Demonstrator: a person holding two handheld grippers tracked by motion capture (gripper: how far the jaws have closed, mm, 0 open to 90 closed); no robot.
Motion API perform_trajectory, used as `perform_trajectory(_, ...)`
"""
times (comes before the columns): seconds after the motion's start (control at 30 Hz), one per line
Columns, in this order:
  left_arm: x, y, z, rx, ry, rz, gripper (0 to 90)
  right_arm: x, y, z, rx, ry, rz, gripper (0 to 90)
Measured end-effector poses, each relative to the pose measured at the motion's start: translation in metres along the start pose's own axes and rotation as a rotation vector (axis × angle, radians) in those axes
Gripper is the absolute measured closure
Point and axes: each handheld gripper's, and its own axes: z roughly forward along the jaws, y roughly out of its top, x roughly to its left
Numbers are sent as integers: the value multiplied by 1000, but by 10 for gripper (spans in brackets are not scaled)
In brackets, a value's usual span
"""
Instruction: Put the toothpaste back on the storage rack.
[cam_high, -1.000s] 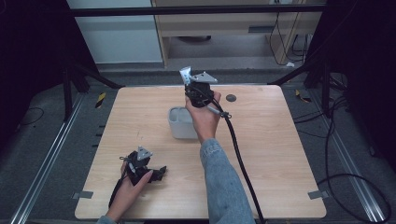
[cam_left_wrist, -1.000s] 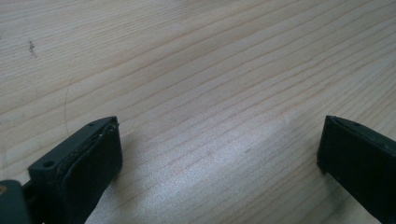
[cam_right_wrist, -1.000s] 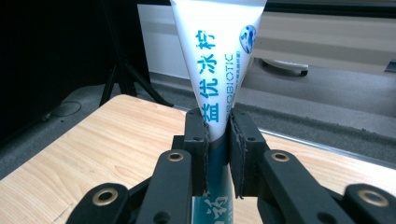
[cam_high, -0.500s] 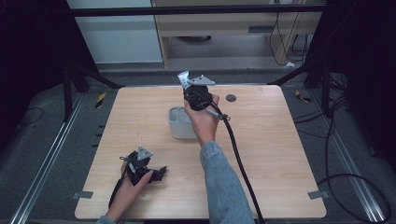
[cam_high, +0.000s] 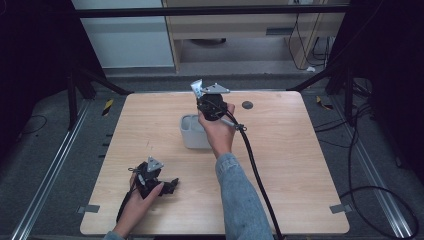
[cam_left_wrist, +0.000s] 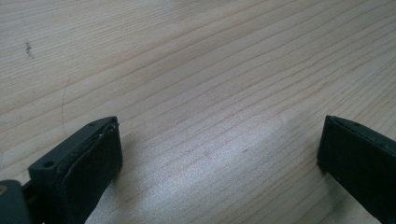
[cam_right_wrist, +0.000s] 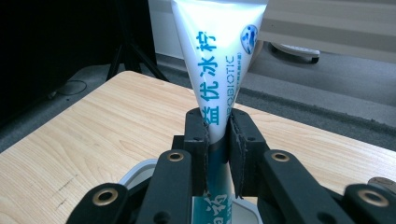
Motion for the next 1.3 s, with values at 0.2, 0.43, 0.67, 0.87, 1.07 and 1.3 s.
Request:
perform_trajectory(0.2, 0, 0, 0, 0, 0, 0, 0, 0, -1, 1, 6, 3, 2, 787)
perform_trajectory(0.43, 0, 0, 0, 0, -1, 1, 0, 2, -3, 2, 16, 7, -5, 787)
perform_trajectory(0.67, 0, 0, 0, 0, -1, 2, 0, 0, -6, 2, 30, 11, -2, 787)
perform_trajectory(0.87, 0, 0, 0, 0, -1, 2, 0, 0, -10, 3, 41, 16, -3, 787)
perform_trajectory(1.07, 0, 0, 0, 2, -2, 5, 0, 0, -14, 3, 51, 20, -7, 787)
perform_trajectory(1.3, 0, 0, 0, 2, -1, 5, 0, 0, -18, 3, 61, 26, -4, 788)
